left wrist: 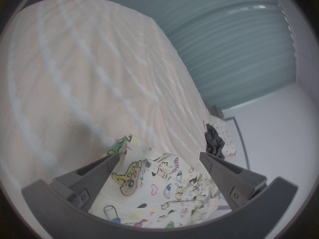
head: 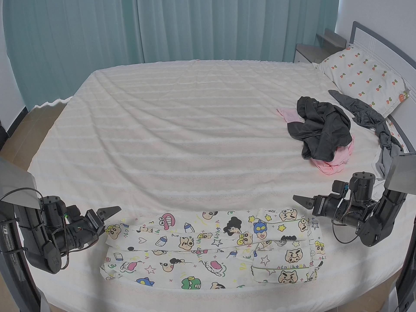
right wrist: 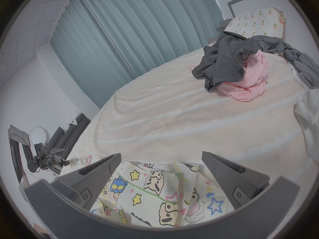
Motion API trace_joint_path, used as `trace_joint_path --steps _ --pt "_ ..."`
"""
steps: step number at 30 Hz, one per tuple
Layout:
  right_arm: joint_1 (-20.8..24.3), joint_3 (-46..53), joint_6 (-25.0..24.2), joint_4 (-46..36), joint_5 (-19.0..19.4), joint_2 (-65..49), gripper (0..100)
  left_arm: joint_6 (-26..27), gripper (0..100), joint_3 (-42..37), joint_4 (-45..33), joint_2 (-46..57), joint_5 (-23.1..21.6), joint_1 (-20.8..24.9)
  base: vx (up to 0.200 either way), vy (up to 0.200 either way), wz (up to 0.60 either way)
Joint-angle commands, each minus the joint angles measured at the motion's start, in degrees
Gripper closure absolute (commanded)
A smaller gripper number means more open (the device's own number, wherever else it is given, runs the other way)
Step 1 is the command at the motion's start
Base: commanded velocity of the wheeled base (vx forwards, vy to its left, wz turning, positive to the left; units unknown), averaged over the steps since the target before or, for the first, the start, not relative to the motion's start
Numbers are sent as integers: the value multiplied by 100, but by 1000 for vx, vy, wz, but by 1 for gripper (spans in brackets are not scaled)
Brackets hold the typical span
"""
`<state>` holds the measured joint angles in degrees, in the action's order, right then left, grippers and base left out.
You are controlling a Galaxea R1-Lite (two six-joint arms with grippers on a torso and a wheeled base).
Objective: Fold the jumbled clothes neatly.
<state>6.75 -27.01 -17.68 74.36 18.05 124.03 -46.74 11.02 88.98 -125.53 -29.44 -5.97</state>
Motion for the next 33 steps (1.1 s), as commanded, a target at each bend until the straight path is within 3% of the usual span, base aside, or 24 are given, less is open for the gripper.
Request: trace_joint_path --steps 1,5,6,18,33 --pt "10 65 1 61 5 -63 0 605 0 102 23 -358 -44 255 0 0 0" --pt "10 65 1 70 5 -54 0 789 0 120 14 -525 -44 413 0 0 0" --pt "10 65 1 70 5 -54 0 815 100 120 14 -543 -44 413 0 0 0" --pt "37 109 1 70 5 -63 0 903 100 172 23 -191 8 404 0 0 0" --pt "45 109 10 70 5 -54 0 912 100 1016 -3 406 8 413 0 0 0"
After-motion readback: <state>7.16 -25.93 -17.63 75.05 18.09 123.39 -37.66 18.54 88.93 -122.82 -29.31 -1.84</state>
